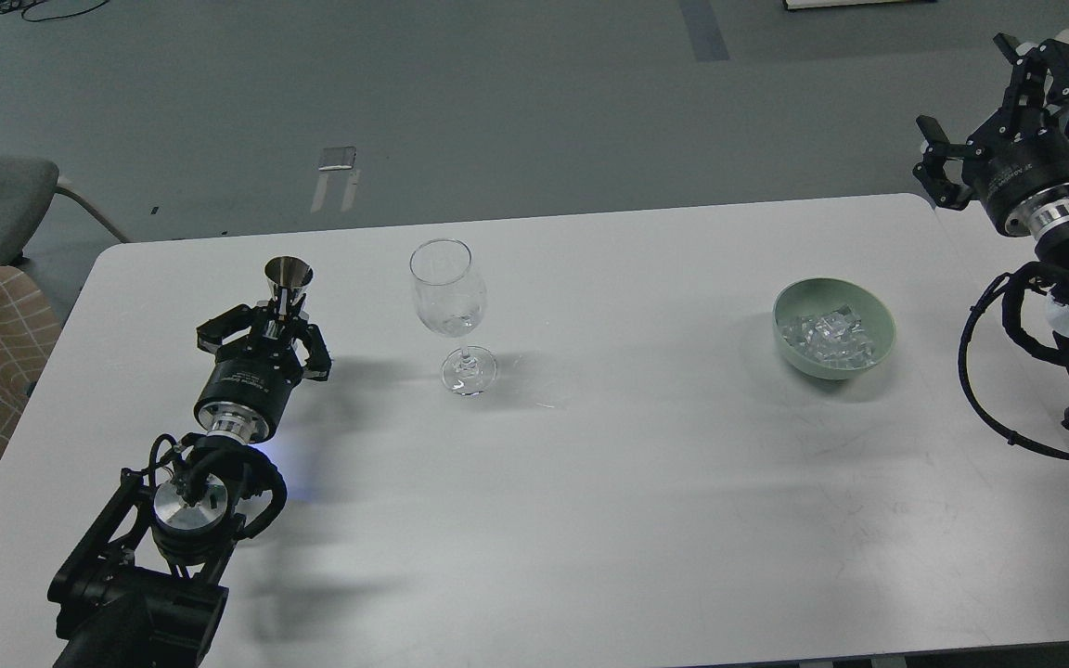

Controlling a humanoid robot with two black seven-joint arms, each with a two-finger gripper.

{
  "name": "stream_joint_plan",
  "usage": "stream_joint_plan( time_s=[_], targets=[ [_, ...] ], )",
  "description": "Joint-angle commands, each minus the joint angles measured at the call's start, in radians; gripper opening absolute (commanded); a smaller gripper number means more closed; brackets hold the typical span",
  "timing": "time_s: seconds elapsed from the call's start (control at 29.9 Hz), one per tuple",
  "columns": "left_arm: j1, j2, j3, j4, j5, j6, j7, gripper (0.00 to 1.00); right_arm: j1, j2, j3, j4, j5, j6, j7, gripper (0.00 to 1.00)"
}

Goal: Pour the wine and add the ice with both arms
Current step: 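Turn the jigger upright and lower it beside the glass, left gripper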

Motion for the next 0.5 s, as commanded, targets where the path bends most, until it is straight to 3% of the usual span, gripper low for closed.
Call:
stream_joint_plan(
  time_s=[0.0,0.1,0.47],
  targets=[
    [-0.048,-0.005,0.004,0.075,0.003,-0.003,-0.005,0.00,-0.001,-0.010,0.000,0.010,0.002,-0.008,0.000,1.00],
    [-0.058,-0.005,0.005,0.088,0.003,-0.003,-0.010,0.05,-0.001,-0.021,-0.001,0.012,0.002,-0.010,0.000,1.00],
    [-0.059,-0.009,0.001,0.088,0.003,-0.008,-0.012,0.08,-0.001,-0.013,-0.004,0.012,0.000,-0.013,0.000,1.00]
  ],
)
